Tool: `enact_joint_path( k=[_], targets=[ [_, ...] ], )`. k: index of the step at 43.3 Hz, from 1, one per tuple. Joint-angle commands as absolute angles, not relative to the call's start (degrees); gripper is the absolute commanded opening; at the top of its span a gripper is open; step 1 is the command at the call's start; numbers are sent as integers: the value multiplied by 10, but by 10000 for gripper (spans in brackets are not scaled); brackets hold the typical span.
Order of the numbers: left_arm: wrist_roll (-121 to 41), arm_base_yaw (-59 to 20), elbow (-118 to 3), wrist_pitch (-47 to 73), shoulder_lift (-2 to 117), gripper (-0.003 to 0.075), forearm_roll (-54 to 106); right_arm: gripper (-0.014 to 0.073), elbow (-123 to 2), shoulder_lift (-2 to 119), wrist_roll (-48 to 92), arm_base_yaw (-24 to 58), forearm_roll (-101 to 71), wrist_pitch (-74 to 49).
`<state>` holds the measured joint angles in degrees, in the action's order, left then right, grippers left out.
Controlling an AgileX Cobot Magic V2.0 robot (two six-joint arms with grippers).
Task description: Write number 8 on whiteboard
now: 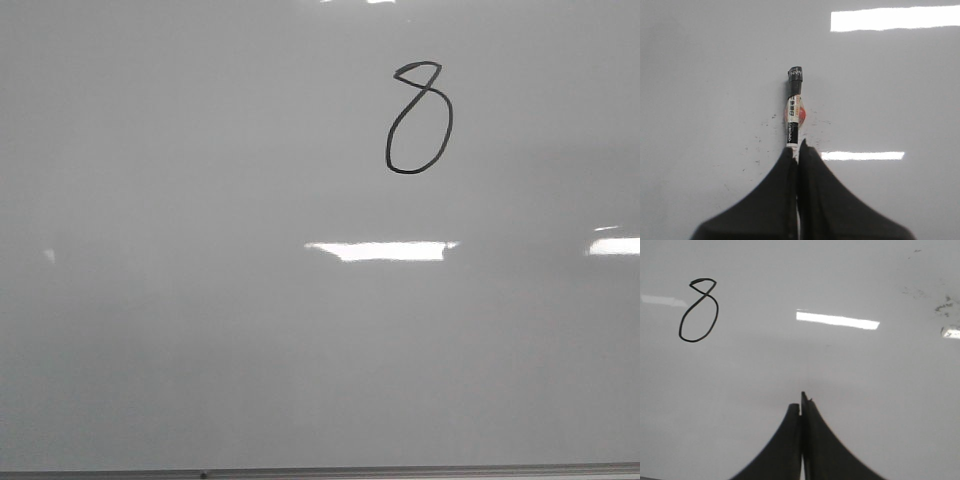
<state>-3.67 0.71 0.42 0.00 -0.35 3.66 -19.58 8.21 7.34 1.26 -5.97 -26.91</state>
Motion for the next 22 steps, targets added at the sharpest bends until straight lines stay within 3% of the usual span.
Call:
enact_joint_path(
  k=[1, 16, 22],
  targets=[
    [-35, 8, 12, -48, -11, -21, 42, -108, -147, 52, 81, 7, -56, -161],
    [-35, 8, 12, -48, -11, -21, 42, -108, 16, -16, 81, 7, -58, 8],
    [-35, 8, 12, -48, -11, -21, 42, -108, 14, -16, 81, 7, -58, 0]
  ],
)
